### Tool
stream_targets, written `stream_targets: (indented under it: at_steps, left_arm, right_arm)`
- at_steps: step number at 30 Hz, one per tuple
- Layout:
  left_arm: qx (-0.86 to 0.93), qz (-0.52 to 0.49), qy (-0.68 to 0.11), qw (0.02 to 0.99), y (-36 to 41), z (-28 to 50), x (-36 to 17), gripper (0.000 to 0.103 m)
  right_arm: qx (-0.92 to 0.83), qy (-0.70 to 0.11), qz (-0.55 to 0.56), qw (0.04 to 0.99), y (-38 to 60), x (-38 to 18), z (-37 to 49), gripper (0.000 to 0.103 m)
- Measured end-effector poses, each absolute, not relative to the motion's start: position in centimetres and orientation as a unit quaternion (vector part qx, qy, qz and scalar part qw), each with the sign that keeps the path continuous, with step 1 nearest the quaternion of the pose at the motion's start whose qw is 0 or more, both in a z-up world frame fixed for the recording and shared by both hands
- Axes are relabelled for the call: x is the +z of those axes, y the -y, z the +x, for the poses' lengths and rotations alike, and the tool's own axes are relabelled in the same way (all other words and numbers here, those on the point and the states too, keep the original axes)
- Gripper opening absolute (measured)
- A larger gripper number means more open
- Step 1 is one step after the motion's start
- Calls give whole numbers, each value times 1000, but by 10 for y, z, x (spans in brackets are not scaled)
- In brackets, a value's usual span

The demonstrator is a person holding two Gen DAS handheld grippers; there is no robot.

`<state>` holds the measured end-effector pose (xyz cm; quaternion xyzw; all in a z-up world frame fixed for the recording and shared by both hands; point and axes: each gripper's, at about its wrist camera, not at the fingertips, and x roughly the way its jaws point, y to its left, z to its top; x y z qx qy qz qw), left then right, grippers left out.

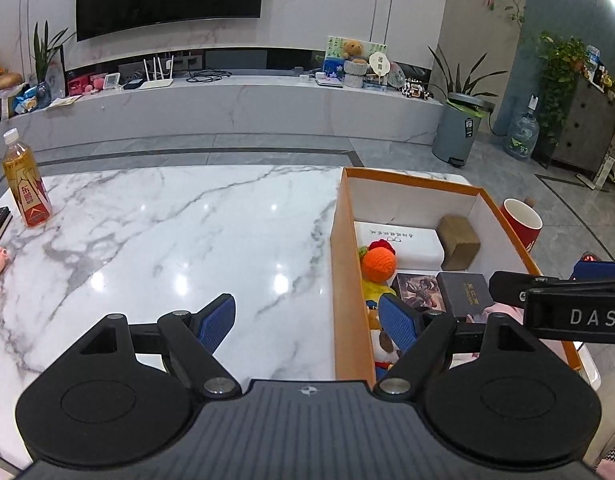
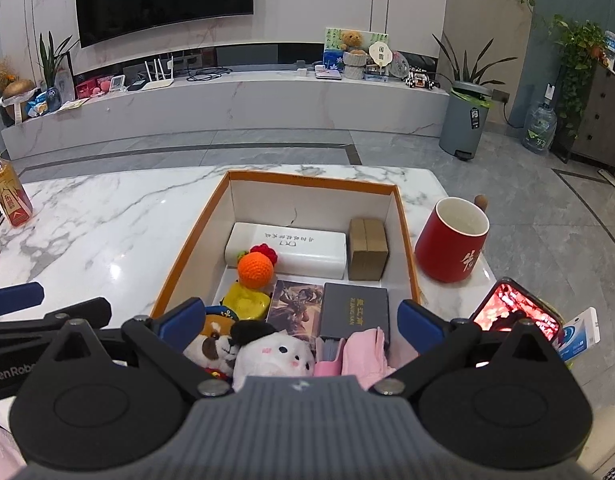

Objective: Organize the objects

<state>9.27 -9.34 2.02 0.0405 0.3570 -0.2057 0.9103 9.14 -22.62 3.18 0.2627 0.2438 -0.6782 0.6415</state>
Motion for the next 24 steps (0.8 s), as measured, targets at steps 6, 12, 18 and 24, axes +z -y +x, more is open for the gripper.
stream_targets:
  at_steps: [6,12,18,24]
  left_arm:
    - [-206,53,-370,904,97,90,15,93]
    - [-209,49,-375,902,95,88,14,93]
    - [-209,56,-375,901,92,87,14,93]
    - [-207,55,-378,901,88,89,14,93]
  right_arm:
    - [-672,-243,271,645,223,30,84,102]
    - [-673,-239,275,644,221,28,80,102]
    - [-671,-238,287,641,221,26,78,102]
    - [-665,-244,289,644,223,25,81,102]
